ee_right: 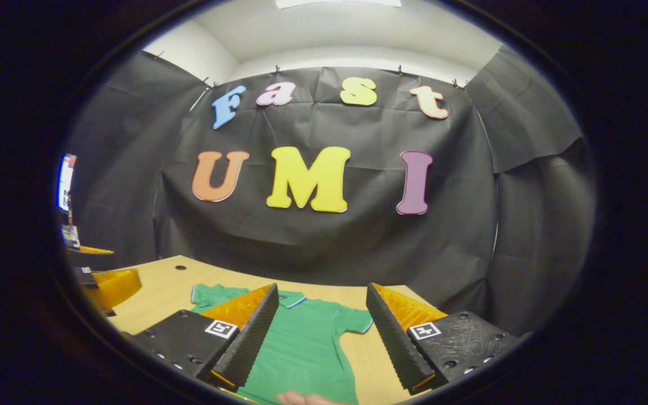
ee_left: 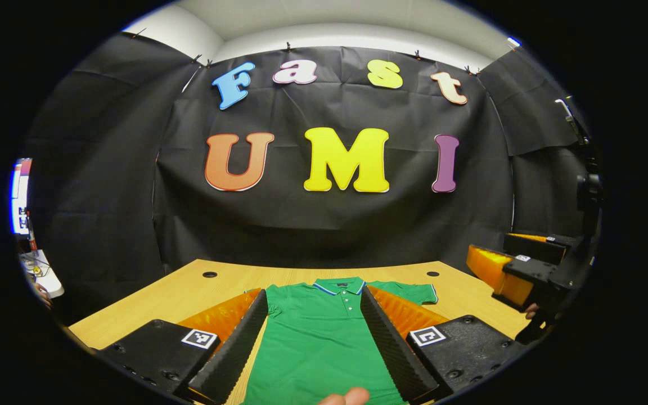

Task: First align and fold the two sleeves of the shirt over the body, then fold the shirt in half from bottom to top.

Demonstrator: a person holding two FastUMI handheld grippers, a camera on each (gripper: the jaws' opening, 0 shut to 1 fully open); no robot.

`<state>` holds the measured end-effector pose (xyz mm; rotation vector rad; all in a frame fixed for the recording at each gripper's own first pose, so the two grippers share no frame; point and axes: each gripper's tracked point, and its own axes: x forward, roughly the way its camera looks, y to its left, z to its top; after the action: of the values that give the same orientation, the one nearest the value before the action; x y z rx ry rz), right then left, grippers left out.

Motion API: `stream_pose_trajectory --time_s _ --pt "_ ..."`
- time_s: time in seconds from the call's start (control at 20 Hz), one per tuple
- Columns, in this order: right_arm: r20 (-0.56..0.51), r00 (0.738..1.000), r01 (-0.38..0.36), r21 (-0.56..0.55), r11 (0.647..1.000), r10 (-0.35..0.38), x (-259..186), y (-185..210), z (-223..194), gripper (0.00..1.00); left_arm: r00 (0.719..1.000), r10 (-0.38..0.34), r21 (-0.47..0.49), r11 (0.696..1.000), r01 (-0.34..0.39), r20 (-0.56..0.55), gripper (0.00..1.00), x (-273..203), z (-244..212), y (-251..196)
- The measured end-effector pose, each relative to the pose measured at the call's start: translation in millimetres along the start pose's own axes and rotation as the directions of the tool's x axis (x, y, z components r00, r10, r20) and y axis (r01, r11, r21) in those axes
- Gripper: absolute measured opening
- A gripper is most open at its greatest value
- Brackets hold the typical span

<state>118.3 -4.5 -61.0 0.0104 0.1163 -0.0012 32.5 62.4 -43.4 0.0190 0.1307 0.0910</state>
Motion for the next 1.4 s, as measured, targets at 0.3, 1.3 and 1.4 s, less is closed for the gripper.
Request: stream_pose_trajectory --time_s 0.3,1.3,1.4 --pt "-0.157 0.985 0.075 -0.016 0.997 -0.076 124 -38 -57 0.95 0.998 0.048 0.009 0.999 -0.048 -0.034 1.0 16 -15 16" --pt "-0.607 0.766 0.303 0.049 0.952 -0.213 277 -129 -259 0.87 0.988 -0.001 0.042 0.999 0.008 -0.154 1.0 48 -70 -6" --pt "-0.619 0.764 0.322 0.124 0.939 -0.181 279 -129 -263 0.72 0.987 -0.001 0.034 0.999 0.006 -0.163 1.0 49 -72 -5"
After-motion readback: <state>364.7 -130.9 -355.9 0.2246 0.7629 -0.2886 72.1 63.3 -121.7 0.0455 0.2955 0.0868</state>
